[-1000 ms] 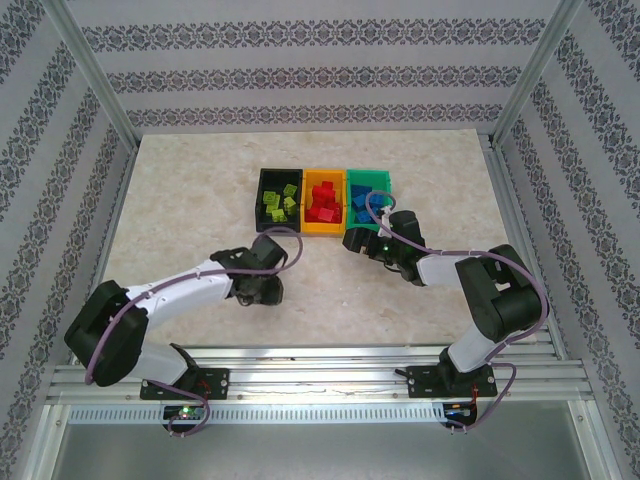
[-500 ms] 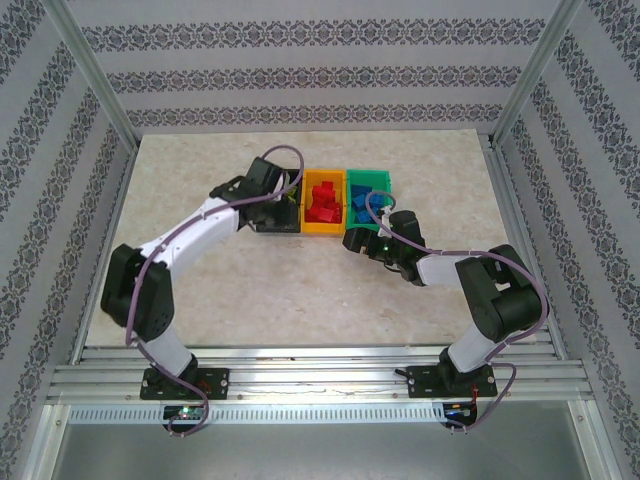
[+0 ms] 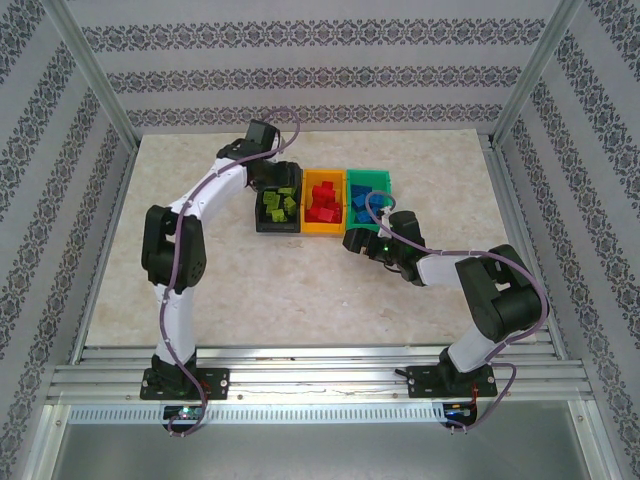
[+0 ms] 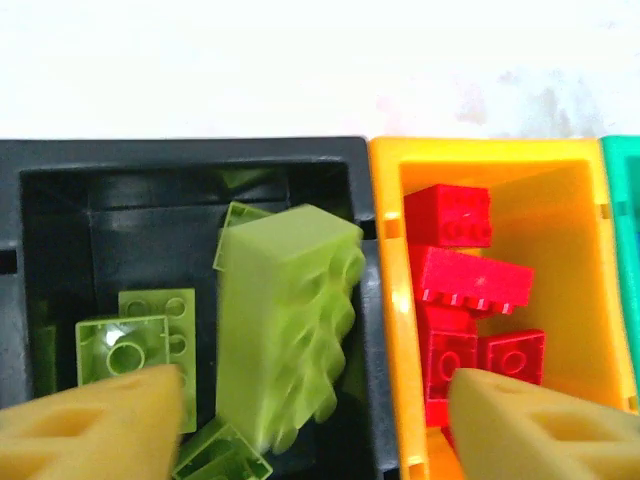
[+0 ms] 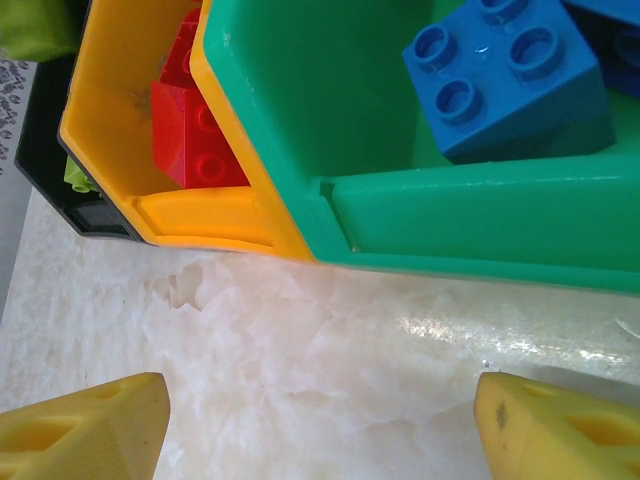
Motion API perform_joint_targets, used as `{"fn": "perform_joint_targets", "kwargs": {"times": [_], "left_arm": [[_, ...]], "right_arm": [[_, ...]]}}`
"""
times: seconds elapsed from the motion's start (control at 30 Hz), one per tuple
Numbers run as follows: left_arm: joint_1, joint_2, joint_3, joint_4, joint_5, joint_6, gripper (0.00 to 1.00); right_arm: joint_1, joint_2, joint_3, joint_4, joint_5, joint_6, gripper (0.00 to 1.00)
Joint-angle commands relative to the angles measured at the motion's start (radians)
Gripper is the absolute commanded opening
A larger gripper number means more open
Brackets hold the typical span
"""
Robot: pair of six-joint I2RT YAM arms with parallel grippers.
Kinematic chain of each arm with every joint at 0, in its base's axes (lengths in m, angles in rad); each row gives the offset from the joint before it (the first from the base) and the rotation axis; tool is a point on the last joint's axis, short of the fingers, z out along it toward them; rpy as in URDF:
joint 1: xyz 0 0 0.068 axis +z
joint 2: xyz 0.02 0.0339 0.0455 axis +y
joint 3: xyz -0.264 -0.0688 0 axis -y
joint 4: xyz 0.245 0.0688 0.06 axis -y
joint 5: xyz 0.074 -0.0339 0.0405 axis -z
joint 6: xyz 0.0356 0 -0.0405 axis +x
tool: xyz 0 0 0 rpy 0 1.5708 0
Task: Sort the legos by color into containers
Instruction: Place the lego in the container, then reset both arms
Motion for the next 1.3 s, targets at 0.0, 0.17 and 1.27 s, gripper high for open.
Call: {"fn": "perform_joint_targets", "kwargs": {"times": [0.0, 0.17, 1.27], "left_arm": [[-0.012, -0.070, -0.030, 0.008, 0.005, 0.011, 0.80], [-0.011, -0.306, -0.356, 0.259, -0.023, -0.015, 0.85], [0.092, -1.168, -1.466, 0.883, -0.647, 0.114, 1.00]], "right_arm": [[0.007, -0.030, 0.017, -0.015, 0.011, -0.032, 0.80], [0.004, -0.043, 0.013, -0.022, 0.023, -0.043, 0.80], [-0.126, -0.655, -0.204, -0.111, 0.856, -0.473, 0.91]]}}
